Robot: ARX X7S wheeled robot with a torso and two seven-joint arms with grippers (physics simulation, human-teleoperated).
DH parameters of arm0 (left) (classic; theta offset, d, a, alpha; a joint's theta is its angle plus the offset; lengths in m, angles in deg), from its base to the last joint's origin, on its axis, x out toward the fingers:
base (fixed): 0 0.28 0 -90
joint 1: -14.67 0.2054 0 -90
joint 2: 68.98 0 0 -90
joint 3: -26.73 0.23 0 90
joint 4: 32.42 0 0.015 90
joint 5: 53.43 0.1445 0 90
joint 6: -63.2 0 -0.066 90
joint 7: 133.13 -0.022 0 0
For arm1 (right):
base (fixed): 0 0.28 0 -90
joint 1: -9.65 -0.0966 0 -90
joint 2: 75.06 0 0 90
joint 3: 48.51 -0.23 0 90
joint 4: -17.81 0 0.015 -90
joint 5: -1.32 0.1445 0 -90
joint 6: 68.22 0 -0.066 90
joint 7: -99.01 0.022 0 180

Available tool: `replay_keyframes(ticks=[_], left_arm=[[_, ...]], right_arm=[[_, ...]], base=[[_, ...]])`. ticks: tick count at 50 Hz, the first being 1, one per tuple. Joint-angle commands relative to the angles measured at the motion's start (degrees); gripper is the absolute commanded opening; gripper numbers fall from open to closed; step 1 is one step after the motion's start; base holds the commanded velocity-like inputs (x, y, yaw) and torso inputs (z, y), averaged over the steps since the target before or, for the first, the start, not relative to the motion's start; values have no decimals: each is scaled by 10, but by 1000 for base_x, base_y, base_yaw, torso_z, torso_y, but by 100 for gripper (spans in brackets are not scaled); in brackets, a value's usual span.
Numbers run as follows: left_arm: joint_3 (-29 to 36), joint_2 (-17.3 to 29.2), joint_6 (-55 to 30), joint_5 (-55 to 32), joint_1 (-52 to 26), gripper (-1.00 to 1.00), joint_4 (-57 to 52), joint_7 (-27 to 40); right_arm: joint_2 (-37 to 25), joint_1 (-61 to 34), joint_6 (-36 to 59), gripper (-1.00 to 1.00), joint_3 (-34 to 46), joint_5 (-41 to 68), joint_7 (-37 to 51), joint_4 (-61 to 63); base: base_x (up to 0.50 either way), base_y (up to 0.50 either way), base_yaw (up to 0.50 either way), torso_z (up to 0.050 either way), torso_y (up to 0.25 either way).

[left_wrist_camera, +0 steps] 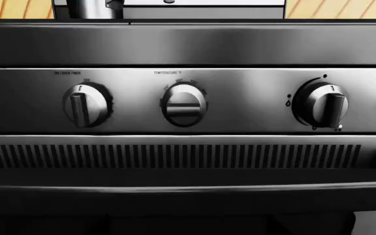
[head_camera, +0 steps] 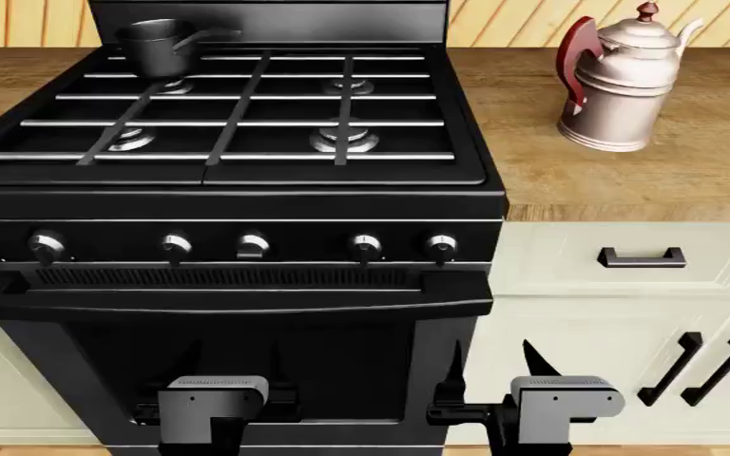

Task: Pick the kettle from the counter and place it on a stove burner. Then turn the burner on.

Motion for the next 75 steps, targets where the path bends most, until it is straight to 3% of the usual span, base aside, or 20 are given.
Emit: replay_keyframes(ticks=[1,13,18,24,35,48,75], left_arm=[[14,10,8,-1,0,100,3,12],[37,40,29,-20,26,100,-64,11],[29,54,-49,-32,-7,100,-176,17],[20,71,-145,-42,-87,100,-276,22],[21,90,-204,-58,-116,100,-349,21],[28,111,-248,-59,-120,100,-403,23],[29,127,-238,-73,-119,100,-419,41]], right_arm=[[-9,6,13,100,17,3,11,22],[-32,30,52,100,44,64,-6,123],[-45,-1,148,100,32,95,9,255],[-57,-110,267,100,3,149,28,332],[-75,-144,338,100,-39,214,47,429],[-79,-143,347,100,-51,248,58,459],[-92,-131,305,100,-45,269,53,463]], base=[[0,0,0,0,0],[0,0,0,26,0],[0,0,0,50,0],[0,0,0,50,0],[0,0,0,50,0],[5,-354,0,15,0],[266,-492,0,0,0]])
